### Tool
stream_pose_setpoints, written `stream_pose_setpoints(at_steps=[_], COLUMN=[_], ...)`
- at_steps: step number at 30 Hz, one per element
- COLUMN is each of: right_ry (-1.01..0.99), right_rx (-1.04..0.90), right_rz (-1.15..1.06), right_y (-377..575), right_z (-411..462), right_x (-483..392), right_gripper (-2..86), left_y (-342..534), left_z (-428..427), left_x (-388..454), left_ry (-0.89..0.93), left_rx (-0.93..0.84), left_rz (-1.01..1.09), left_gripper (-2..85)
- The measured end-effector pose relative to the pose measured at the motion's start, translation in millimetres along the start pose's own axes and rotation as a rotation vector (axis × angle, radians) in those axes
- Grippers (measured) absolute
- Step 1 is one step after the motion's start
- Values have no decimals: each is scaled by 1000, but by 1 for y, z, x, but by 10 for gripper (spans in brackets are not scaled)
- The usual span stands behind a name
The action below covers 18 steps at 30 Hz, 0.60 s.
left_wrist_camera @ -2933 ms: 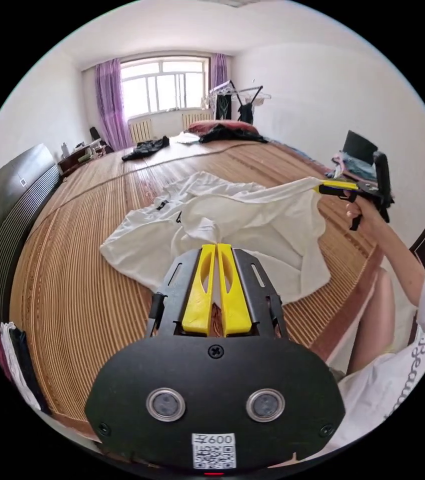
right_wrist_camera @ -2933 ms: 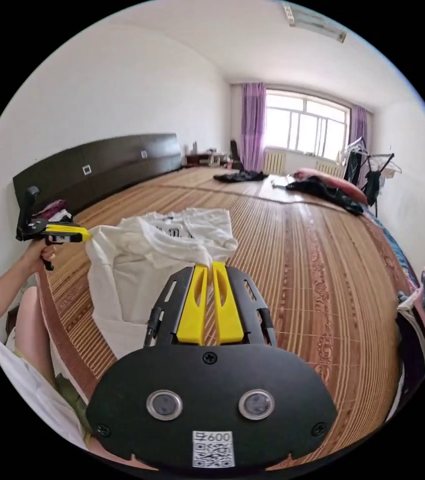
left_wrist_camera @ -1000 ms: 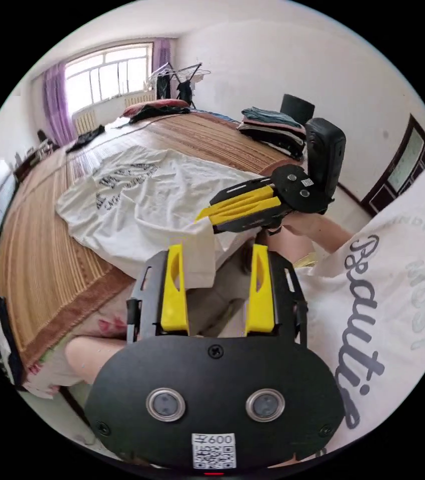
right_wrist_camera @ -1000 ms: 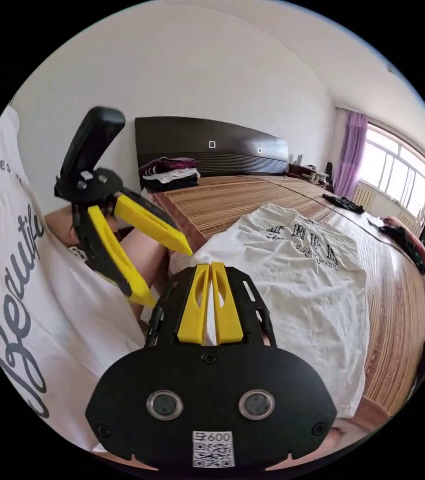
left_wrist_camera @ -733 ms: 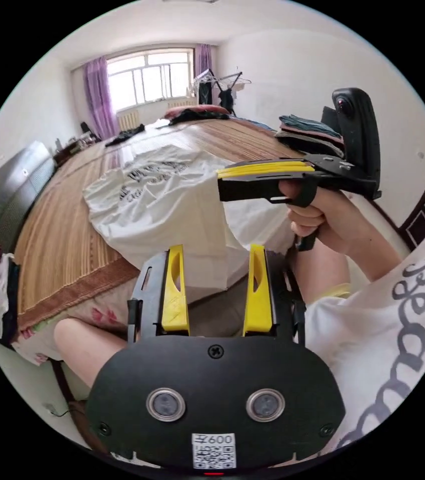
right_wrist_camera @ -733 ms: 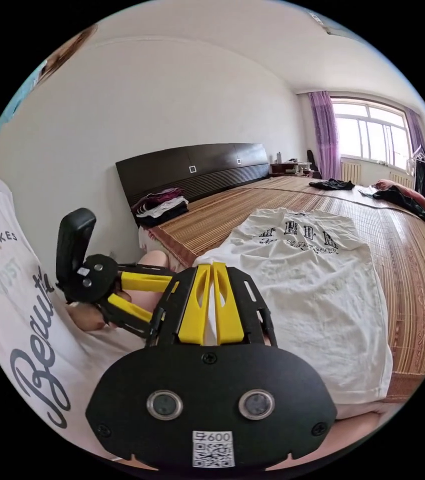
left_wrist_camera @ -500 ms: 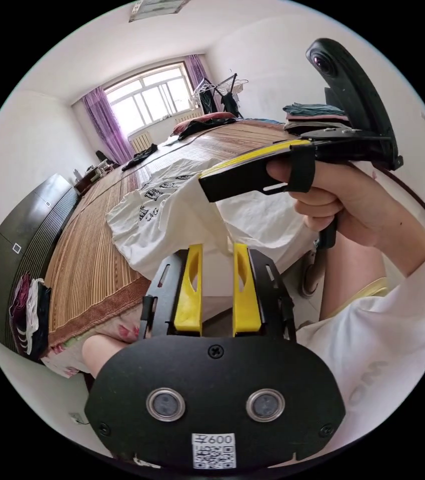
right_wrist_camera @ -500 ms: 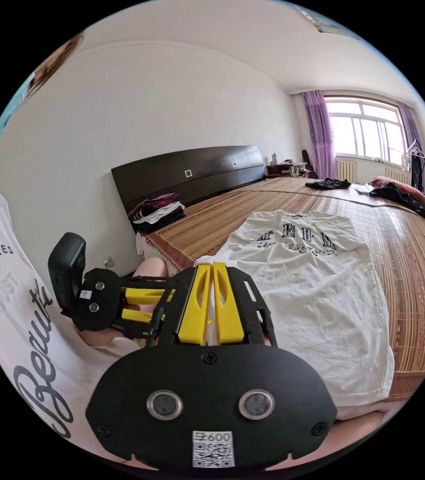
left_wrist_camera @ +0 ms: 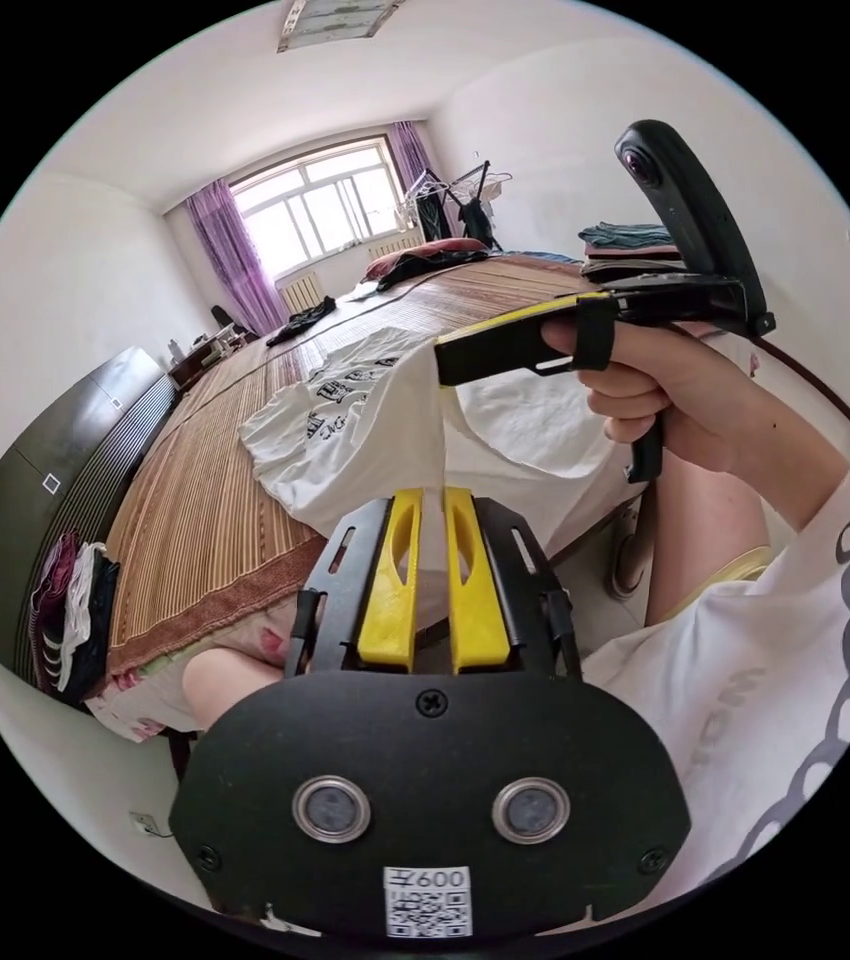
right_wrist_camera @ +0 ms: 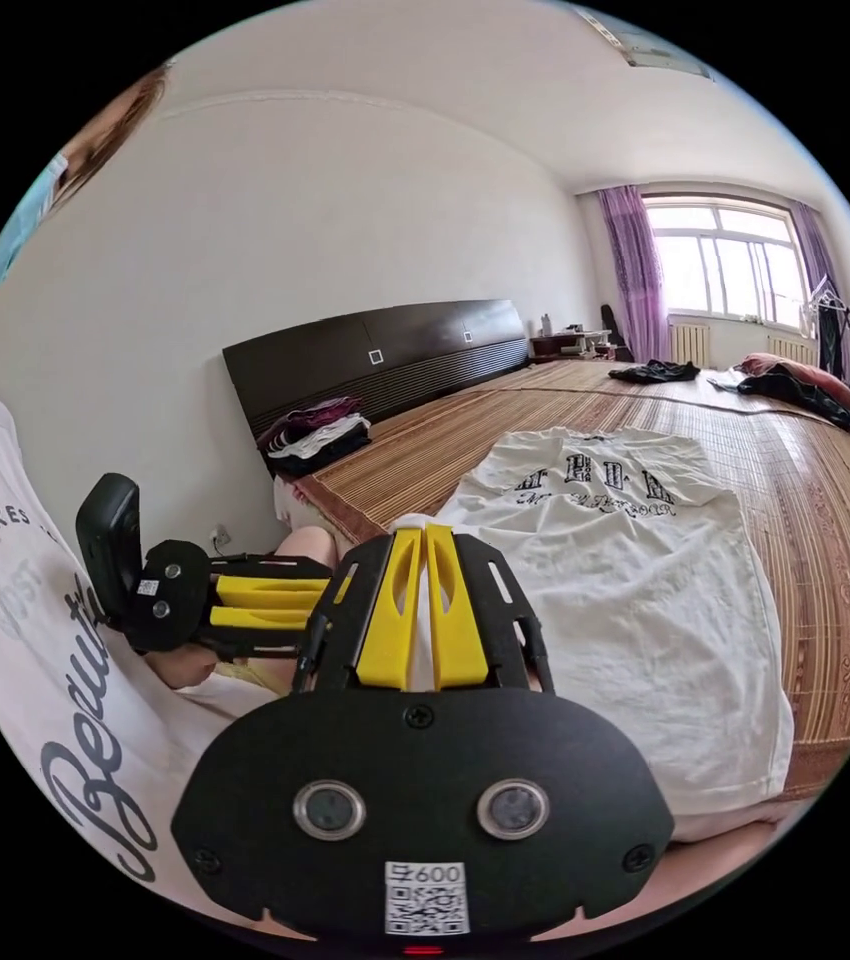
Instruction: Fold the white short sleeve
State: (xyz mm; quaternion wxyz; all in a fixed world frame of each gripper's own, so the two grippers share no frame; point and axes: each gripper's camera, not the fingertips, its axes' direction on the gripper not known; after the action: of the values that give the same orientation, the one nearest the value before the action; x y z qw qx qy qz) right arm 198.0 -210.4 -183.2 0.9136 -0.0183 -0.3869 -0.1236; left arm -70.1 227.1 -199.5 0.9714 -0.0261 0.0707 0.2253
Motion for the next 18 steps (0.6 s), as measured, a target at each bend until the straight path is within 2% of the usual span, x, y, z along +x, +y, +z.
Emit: stream_pose_setpoints(at_steps=[8, 18], right_ry=[72, 87], right_rx=[-25, -33], right_rz=[-100, -129], right_y=[6, 35], right_z=[-9, -30], right_x=[-10, -6], right_gripper=[-8, -8], left_y=[-15, -31], left_z=[5, 10], left_x=[17, 37], left_ry=[36, -1], left_rx=[21, 9], left_rz=[-41, -85], left_gripper=[102, 46])
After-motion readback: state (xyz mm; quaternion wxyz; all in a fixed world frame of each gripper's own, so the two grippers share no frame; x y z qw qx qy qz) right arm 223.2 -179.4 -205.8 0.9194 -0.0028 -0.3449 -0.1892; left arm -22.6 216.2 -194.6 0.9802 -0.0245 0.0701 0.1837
